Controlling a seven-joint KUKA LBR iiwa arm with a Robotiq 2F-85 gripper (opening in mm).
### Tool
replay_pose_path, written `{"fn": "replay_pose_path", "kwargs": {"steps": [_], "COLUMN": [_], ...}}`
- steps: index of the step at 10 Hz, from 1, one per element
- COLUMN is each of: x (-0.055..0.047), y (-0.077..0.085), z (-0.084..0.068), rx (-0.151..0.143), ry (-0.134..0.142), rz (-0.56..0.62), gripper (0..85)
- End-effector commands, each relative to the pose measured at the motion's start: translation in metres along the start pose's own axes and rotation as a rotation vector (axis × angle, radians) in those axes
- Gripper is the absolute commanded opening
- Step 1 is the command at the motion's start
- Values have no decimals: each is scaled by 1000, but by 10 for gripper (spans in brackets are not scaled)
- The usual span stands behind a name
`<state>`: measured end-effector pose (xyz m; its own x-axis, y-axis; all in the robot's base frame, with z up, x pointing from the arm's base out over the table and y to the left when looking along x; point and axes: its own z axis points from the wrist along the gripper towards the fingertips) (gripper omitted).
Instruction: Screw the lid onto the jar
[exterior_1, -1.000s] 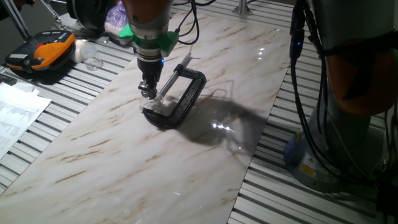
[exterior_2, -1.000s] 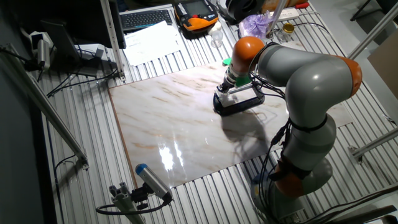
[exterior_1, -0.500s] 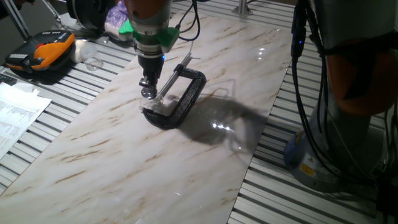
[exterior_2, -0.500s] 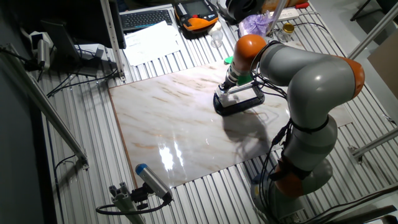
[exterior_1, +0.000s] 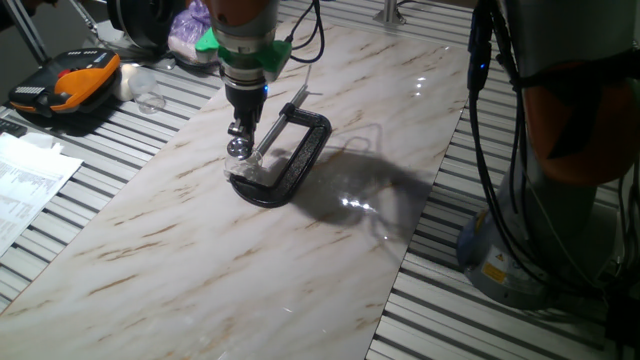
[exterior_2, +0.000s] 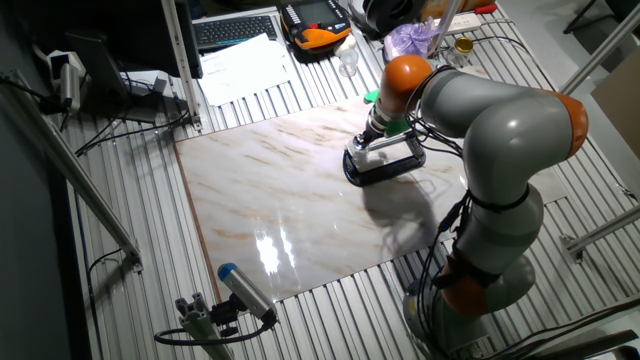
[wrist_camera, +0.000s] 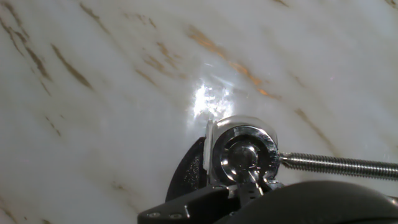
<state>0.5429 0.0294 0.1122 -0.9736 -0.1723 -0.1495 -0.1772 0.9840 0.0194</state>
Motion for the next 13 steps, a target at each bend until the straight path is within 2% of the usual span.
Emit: {"fn": "replay_pose_path", "kwargs": {"steps": [1, 4, 5, 7, 11, 13], "x": [0, -1, -4, -9, -16, -18], "y": [-2, -2, -1, -5, -3, -4], "z": [1, 3, 2, -3, 4, 1], "rx": [-2, -7, -6, -29, -24, -39], "ry": [0, -2, -3, 3, 11, 15], "rz": [-3, 6, 12, 30, 58, 72], "gripper": [0, 0, 0, 0, 0, 0]}}
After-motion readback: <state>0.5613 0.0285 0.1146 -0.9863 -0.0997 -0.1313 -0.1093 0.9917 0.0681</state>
